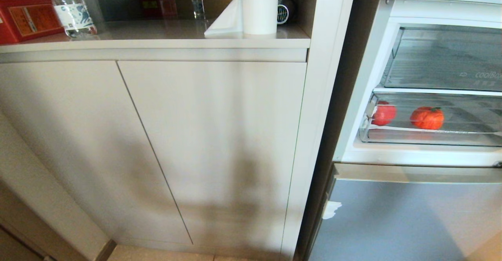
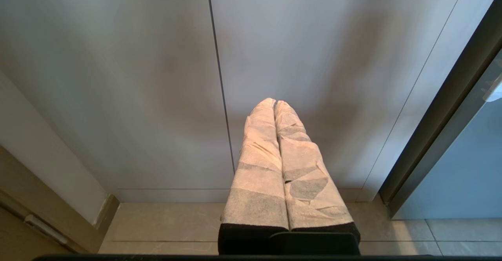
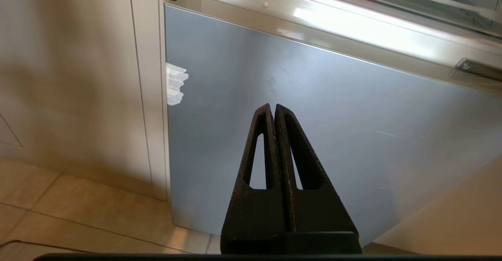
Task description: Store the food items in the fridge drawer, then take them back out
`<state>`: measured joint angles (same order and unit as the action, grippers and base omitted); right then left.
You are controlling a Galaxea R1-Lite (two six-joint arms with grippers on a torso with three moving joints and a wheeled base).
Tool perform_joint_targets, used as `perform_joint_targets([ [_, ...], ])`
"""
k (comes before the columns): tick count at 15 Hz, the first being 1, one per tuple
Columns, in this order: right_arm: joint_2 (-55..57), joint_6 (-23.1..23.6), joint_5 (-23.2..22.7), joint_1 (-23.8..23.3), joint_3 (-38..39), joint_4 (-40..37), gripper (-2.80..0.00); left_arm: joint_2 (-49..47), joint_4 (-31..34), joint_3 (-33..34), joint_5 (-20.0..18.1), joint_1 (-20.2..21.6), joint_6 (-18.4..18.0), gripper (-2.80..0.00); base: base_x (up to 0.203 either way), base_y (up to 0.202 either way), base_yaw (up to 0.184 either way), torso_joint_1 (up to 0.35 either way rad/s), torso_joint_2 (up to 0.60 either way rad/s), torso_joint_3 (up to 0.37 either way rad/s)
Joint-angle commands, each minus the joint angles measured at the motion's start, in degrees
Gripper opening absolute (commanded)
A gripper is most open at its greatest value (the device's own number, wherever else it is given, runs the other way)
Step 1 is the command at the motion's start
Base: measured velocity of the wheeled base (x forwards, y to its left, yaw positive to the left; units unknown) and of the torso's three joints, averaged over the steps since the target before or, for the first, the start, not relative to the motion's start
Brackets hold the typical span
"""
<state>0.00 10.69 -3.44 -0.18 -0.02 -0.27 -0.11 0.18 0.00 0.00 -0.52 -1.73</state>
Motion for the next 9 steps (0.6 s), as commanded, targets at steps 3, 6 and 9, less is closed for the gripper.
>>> perform_joint_targets([
  [3,0.0,2.1,-0.1,0.0,0.0,-0.1,-2.8,-0.1,0.0,0.0,0.0,0.0,0.0,-2.8,0.0,0.0,0.0,0.0,0.0,0.0],
  [6,0.0,-3.4,0.0,0.0,0.0,-0.3,-2.8,-0.1,0.0,0.0,0.0,0.0,0.0,-2.8,0.0,0.0,0.0,0.0,0.0,0.0],
  [9,0.0,-4.1,0.3,0.0,0.0,-0.3,-2.8,-0.1,0.0,0.0,0.0,0.0,0.0,-2.8,0.0,0.0,0.0,0.0,0.0,0.0],
])
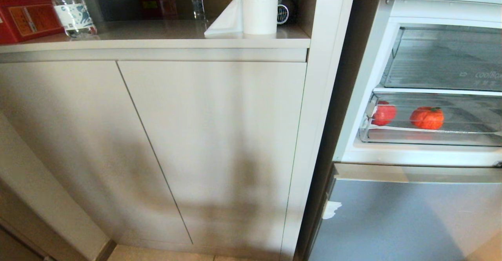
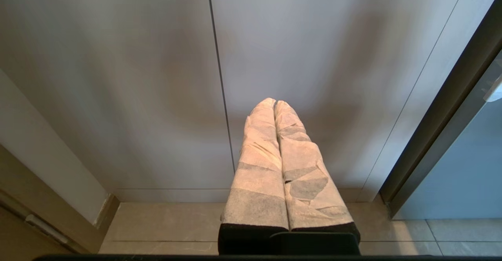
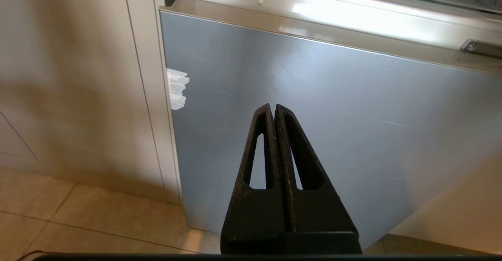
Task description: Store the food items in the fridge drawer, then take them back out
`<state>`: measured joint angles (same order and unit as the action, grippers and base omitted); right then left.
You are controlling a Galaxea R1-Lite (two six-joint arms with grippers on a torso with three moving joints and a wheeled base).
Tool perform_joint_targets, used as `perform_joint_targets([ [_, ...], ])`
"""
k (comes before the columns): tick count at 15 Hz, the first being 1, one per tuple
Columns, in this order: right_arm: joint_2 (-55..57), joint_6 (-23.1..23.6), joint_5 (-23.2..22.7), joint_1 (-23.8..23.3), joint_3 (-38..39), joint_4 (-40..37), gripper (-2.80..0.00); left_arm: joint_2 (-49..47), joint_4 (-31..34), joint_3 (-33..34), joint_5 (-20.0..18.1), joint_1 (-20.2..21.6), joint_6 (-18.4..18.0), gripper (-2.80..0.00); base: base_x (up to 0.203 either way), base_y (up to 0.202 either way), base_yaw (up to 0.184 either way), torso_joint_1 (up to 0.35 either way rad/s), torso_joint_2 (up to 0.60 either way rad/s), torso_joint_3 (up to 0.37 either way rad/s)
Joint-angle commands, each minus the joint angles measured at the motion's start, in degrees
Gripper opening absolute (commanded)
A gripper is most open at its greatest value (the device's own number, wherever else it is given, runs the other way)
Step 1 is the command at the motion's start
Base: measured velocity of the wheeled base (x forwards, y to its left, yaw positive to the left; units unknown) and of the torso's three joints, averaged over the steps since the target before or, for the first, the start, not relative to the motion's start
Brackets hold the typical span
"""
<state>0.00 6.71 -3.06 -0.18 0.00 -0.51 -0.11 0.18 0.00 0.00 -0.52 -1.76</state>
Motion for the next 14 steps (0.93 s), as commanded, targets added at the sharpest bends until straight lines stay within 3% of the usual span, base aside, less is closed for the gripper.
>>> perform_joint_targets([
  [1,0.0,-0.1,0.0,0.0,0.0,0.0,-2.8,-0.1,0.0,0.0,0.0,0.0,0.0,-2.8,0.0,0.0,0.0,0.0,0.0,0.0],
  [5,0.0,-0.3,-0.2,0.0,-0.3,0.6,-2.8,-0.1,0.0,0.0,0.0,0.0,0.0,-2.8,0.0,0.0,0.0,0.0,0.0,0.0],
  [8,2.4,-0.7,-0.5,0.0,-8.8,0.3,-2.8,-0.1,0.0,0.0,0.0,0.0,0.0,-2.8,0.0,0.0,0.0,0.0,0.0,0.0],
  [11,18.8,-4.2,-2.7,0.0,-15.0,-1.0,-2.8,-0.1,0.0,0.0,0.0,0.0,0.0,-2.8,0.0,0.0,0.0,0.0,0.0,0.0],
  [14,40.0,-6.7,-6.6,0.0,-18.9,4.3,-2.8,-0.1,0.0,0.0,0.0,0.0,0.0,-2.8,0.0,0.0,0.0,0.0,0.0,0.0],
])
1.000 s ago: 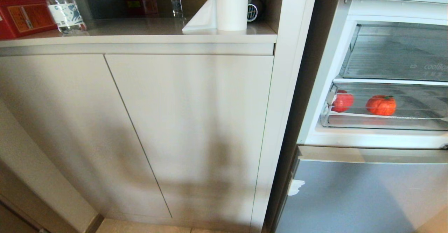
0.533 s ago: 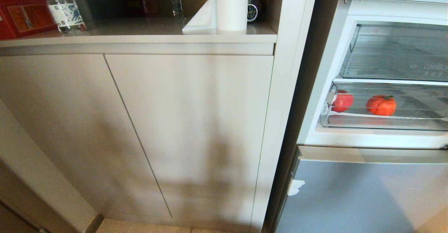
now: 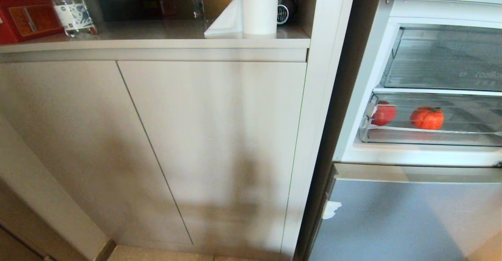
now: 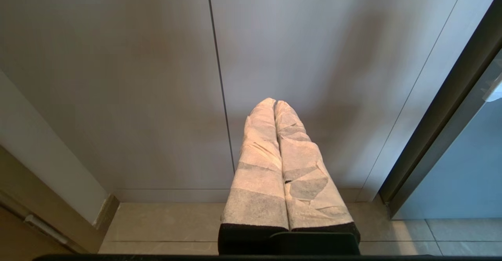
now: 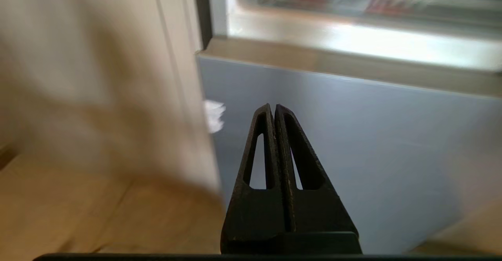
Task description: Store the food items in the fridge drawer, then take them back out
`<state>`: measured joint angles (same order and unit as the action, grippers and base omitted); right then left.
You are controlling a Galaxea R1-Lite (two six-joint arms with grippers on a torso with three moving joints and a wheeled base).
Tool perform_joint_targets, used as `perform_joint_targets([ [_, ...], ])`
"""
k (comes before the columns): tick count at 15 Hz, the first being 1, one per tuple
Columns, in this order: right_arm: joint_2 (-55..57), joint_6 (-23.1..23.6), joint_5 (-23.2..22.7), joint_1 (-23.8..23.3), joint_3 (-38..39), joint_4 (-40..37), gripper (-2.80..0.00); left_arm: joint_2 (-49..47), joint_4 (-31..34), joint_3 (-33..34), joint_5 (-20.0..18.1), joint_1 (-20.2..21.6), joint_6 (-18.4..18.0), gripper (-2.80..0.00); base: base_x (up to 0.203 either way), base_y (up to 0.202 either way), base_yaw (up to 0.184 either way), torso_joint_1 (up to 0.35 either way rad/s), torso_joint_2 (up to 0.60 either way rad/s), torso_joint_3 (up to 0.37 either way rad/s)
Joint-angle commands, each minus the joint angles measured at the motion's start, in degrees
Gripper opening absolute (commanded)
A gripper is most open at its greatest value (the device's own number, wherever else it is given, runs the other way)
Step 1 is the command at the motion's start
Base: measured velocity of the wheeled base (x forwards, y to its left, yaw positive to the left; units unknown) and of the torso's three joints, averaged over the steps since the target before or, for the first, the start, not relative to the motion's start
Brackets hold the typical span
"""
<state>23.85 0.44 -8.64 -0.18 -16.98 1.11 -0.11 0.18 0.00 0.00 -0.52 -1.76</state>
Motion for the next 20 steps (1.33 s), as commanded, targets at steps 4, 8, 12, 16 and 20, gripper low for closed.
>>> perform_joint_targets([
  [4,45.1,-2.6,-3.8,1.6,-5.6,21.5,0.0,-0.1,0.0,0.0,0.0,0.0,0.0,-2.8,0.0,0.0,0.0,0.0,0.0,0.0],
  [8,65.1,-3.4,2.4,9.5,-9.7,44.9,0.0,-0.1,0.0,0.0,0.0,0.0,0.0,-2.8,0.0,0.0,0.0,0.0,0.0,0.0],
  [12,70.7,-2.2,9.3,12.9,-7.5,68.4,0.0,-0.1,0.0,0.0,0.0,0.0,0.0,-2.8,0.0,0.0,0.0,0.0,0.0,0.0],
  [16,75.5,-1.4,18.3,13.1,-11.1,73.3,0.0,-0.1,0.0,0.0,0.0,0.0,0.0,-2.8,0.0,0.0,0.0,0.0,0.0,0.0],
  [20,79.0,-1.5,23.3,13.9,-14.6,75.8,0.0,-0.1,0.0,0.0,0.0,0.0,0.0,-2.8,0.0,0.0,0.0,0.0,0.0,0.0],
])
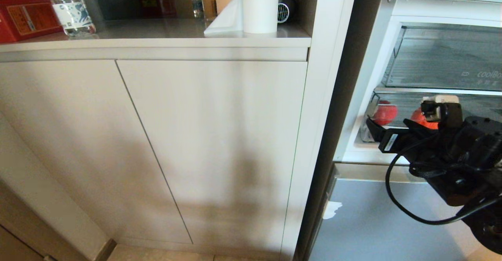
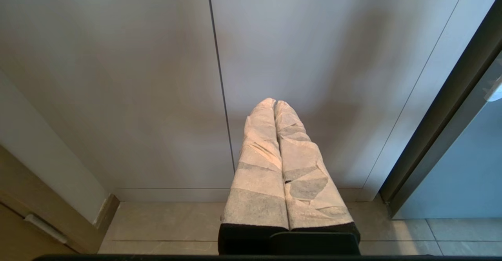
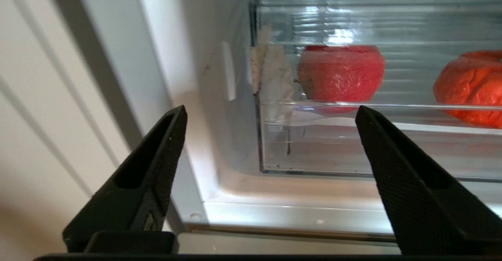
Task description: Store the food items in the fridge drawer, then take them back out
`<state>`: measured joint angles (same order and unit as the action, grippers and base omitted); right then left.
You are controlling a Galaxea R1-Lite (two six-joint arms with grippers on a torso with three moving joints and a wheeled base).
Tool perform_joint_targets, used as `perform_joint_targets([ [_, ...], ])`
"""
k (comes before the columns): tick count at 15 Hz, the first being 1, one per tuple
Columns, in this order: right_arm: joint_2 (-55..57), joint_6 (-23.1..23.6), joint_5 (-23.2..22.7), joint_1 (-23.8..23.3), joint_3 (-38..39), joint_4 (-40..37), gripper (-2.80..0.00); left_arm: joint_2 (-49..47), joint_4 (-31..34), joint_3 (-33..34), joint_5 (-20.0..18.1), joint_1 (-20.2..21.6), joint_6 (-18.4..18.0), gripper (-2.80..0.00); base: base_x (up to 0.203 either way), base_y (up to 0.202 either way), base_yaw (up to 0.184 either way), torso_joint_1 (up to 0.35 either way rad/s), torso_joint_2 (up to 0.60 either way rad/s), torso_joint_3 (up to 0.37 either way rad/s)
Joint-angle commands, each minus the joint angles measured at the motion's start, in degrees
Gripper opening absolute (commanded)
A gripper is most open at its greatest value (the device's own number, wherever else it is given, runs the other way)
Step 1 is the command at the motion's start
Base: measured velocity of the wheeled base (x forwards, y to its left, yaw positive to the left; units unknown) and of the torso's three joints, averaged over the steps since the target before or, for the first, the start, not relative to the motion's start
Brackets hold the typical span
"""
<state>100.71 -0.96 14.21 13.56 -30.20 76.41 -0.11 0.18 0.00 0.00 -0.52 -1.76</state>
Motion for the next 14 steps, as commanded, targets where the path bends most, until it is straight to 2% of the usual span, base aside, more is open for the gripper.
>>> perform_joint_targets([
  [1,2.6,-0.1,1.6,0.2,-2.1,0.5,0.0,-0.1,0.0,0.0,0.0,0.0,0.0,-2.8,0.0,0.0,0.0,0.0,0.0,0.0],
  [4,5.2,-0.5,2.5,0.2,-4.8,0.8,0.0,-0.1,0.0,0.0,0.0,0.0,0.0,-2.8,0.0,0.0,0.0,0.0,0.0,0.0],
  [14,5.5,-0.5,4.0,0.2,-6.7,2.1,0.0,-0.1,0.0,0.0,0.0,0.0,0.0,-2.8,0.0,0.0,0.0,0.0,0.0,0.0],
])
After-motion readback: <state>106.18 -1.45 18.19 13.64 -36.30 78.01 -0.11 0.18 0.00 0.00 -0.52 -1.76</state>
